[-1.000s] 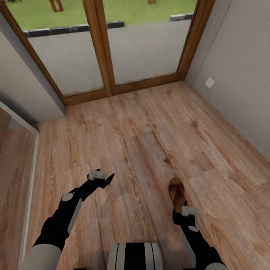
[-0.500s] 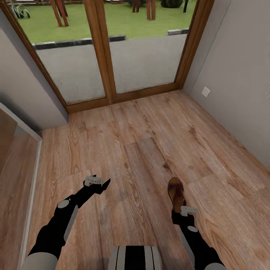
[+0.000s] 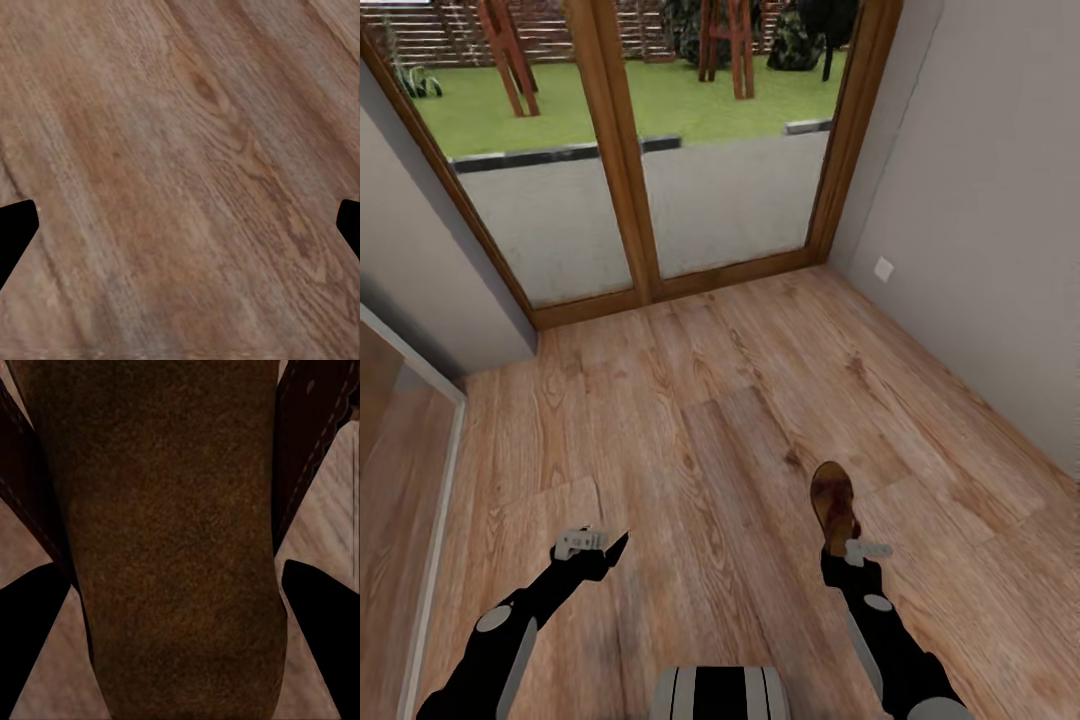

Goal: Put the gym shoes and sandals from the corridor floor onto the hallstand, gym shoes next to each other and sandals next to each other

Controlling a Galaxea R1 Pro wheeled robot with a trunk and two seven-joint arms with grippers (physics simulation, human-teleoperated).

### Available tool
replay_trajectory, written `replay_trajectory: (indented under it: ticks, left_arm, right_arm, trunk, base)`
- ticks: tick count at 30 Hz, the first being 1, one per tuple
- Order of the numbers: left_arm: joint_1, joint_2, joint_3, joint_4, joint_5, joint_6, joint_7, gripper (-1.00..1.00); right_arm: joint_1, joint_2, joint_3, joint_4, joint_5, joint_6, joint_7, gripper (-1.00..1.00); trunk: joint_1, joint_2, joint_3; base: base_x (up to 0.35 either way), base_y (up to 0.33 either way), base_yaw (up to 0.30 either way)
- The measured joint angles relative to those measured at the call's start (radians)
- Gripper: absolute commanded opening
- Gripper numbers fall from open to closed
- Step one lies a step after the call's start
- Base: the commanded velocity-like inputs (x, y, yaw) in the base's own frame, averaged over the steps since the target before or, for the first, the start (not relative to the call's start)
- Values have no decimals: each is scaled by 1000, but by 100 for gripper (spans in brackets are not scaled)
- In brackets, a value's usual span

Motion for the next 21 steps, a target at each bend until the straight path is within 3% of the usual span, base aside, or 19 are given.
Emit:
replay_trajectory:
  ticks: [7, 12, 21]
  left_arm:
    - [43, 0, 61, 15, -2, -12, 0, 100]
    - [54, 0, 87, 67, -3, -68, 1, 100]
    - [58, 17, 126, 267, -5, -219, 22, 100]
  right_arm:
    - [8, -17, 0, 0, 48, -6, 1, -100]
    - [38, -20, 1, 2, 62, -29, 2, -100]
    - [110, -24, 2, 5, 71, -118, 4, -100]
  trunk:
    - [-3, 2, 38]
    - [-5, 3, 64]
    - [-9, 5, 113]
  base:
    - [0, 0, -129]
    - [0, 0, -127]
    - [0, 0, -117]
